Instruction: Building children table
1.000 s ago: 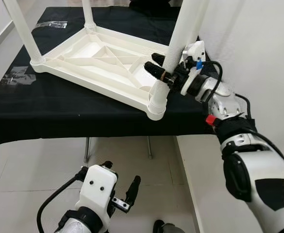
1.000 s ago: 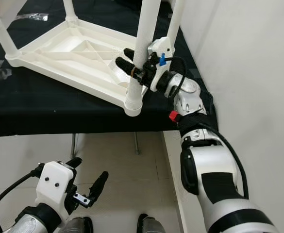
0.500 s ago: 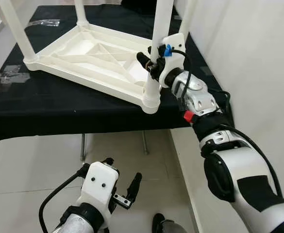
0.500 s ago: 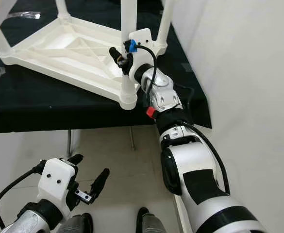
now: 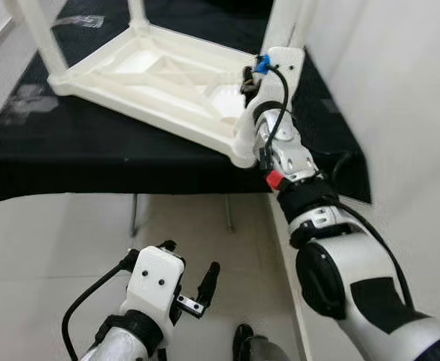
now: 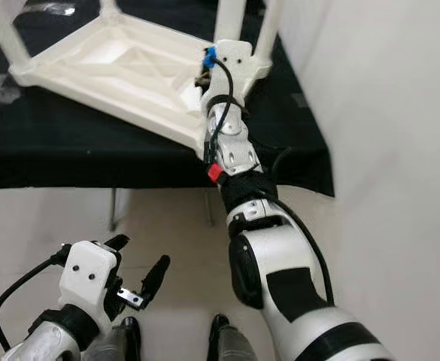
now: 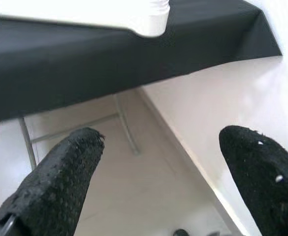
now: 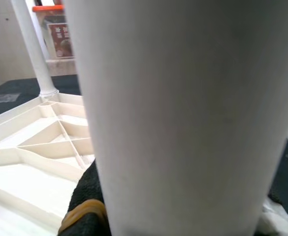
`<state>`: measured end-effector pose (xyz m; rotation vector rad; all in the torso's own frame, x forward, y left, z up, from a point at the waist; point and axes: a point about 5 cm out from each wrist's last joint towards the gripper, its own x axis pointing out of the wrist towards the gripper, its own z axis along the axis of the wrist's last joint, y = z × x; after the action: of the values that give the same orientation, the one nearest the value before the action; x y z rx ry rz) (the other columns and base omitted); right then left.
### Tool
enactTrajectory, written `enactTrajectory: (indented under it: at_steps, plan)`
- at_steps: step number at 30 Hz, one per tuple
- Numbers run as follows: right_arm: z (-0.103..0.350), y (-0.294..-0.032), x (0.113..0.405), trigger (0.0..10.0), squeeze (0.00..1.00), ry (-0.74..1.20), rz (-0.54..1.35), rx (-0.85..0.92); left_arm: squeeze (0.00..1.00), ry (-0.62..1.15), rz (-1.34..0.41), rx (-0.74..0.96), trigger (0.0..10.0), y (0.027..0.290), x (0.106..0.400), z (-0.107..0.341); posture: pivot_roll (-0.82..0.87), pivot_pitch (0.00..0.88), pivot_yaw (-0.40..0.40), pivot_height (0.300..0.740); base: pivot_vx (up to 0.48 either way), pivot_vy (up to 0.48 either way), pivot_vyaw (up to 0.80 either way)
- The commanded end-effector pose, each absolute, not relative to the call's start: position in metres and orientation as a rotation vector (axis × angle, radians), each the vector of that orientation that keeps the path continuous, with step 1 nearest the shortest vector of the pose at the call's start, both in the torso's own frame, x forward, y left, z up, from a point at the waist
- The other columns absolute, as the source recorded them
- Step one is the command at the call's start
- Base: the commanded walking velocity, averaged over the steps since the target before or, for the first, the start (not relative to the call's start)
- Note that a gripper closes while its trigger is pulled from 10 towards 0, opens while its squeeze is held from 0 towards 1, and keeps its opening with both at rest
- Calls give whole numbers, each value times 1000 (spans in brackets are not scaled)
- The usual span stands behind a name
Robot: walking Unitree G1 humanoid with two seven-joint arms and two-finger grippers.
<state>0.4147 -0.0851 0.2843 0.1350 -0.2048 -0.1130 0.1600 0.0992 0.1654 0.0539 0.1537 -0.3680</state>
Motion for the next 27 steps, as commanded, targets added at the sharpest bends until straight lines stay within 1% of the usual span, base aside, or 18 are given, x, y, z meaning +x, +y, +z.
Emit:
enactTrajectory:
  at_steps: [1,3,4,5,6,7,8,9,10,12,13,15,17,18,27]
  plan:
    - [238,-86,414,10000,0,-2,-177,190,0,184,-372,58,10000,98,158,161,145,268,-84,740,0,0,0]
    - [239,-83,407,10000,0,-12,-379,273,0,175,-331,34,10000,101,161,162,143,262,-88,740,0,0,0]
    - [239,-83,407,10000,0,-12,-379,273,0,175,-331,34,10000,101,161,162,143,262,-88,740,0,0,0]
    - [237,-81,403,10000,0,-4,-490,297,0,172,-314,26,10000,102,162,162,150,253,-93,740,0,0,0]
    - [237,-81,403,10000,0,-4,-490,297,0,172,-314,26,10000,102,162,162,150,253,-93,740,0,0,0]
    - [234,-73,398,10000,0,16,-581,316,0,171,-305,22,10000,103,162,162,154,251,-93,740,0,0,0]
    - [234,-73,398,10000,0,16,-581,316,0,171,-305,22,10000,103,162,162,154,251,-93,740,0,0,0]
    - [235,-64,394,10000,0,25,-636,316,0,172,-304,22,10000,102,162,161,164,249,-93,740,0,0,0]
    - [235,-64,394,10000,0,25,-636,316,0,172,-304,22,10000,102,162,161,164,249,-93,740,0,0,0]
    - [243,-41,387,10000,0,30,-672,325,0,174,-305,21,10000,99,161,160,191,235,-110,740,0,0,0]
    - [243,-41,387,10000,0,30,-672,325,0,174,-305,21,10000,99,161,160,191,235,-110,740,0,0,0]
    - [249,-27,384,10000,0,48,-657,345,0,176,-309,22,10000,98,160,159,188,221,-116,740,0,0,0]
    - [251,-23,383,10000,0,54,-648,352,0,177,-310,21,10000,97,159,159,186,219,-116,740,0,0,0]
    - [253,-19,384,10000,0,63,-608,364,0,181,-314,13,10000,95,158,158,179,215,-124,740,0,0,0]
    - [249,-18,384,10000,0,93,-603,355,0,184,-317,3,10000,94,159,157,167,219,-129,740,0,0,0]
